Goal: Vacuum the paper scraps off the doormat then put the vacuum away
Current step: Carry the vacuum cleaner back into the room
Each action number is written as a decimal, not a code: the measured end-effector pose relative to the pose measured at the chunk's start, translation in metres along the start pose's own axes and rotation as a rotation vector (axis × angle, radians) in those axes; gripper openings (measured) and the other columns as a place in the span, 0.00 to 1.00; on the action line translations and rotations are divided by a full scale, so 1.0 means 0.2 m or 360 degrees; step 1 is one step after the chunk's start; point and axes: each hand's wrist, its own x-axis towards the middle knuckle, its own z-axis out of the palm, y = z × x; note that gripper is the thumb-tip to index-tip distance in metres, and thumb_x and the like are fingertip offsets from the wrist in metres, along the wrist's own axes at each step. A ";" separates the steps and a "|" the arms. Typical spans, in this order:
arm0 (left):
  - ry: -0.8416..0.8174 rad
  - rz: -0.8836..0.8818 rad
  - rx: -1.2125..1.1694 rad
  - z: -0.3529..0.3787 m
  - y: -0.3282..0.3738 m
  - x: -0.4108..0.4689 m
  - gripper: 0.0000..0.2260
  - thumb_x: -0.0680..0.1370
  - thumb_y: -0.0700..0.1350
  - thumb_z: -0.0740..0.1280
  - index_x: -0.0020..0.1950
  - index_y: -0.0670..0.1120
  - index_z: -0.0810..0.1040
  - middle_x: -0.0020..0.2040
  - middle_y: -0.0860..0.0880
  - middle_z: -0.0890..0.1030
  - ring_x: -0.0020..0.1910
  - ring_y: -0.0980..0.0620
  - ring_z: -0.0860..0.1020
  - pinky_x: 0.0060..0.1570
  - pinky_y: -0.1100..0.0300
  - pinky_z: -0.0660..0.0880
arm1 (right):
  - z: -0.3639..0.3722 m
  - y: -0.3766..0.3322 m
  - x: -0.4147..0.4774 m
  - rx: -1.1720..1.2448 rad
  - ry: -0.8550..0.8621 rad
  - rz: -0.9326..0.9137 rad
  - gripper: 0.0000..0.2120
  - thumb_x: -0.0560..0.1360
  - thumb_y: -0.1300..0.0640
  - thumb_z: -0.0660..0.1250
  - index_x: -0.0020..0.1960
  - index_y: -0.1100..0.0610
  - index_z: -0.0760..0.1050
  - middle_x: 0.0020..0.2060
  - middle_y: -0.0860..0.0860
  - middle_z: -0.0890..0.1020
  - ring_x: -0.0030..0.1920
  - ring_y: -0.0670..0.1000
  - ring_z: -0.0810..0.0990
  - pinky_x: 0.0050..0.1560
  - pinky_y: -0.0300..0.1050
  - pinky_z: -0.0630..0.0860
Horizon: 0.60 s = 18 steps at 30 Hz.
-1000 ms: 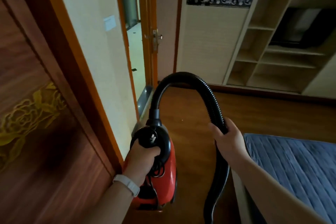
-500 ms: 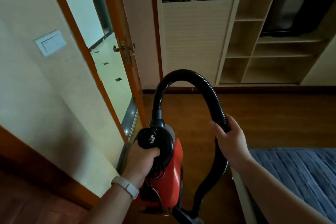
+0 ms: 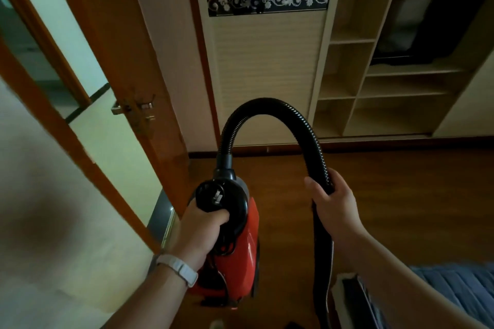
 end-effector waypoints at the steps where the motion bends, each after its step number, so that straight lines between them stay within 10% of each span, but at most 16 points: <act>1: -0.0009 -0.0021 -0.0035 0.03 0.01 0.10 0.14 0.69 0.33 0.69 0.45 0.52 0.83 0.39 0.47 0.85 0.40 0.47 0.83 0.43 0.46 0.81 | 0.00 0.00 0.08 -0.0014 0.0014 0.0000 0.10 0.78 0.52 0.69 0.58 0.49 0.74 0.35 0.52 0.79 0.29 0.44 0.77 0.28 0.35 0.74; 18: -0.0778 0.0231 0.0162 0.72 0.46 1.79 0.09 0.67 0.29 0.65 0.34 0.43 0.72 0.31 0.44 0.72 0.29 0.47 0.70 0.29 0.56 0.67 | 0.07 -0.10 1.41 -0.0090 0.0826 0.0000 0.05 0.77 0.54 0.69 0.51 0.47 0.76 0.32 0.53 0.79 0.29 0.50 0.77 0.27 0.41 0.74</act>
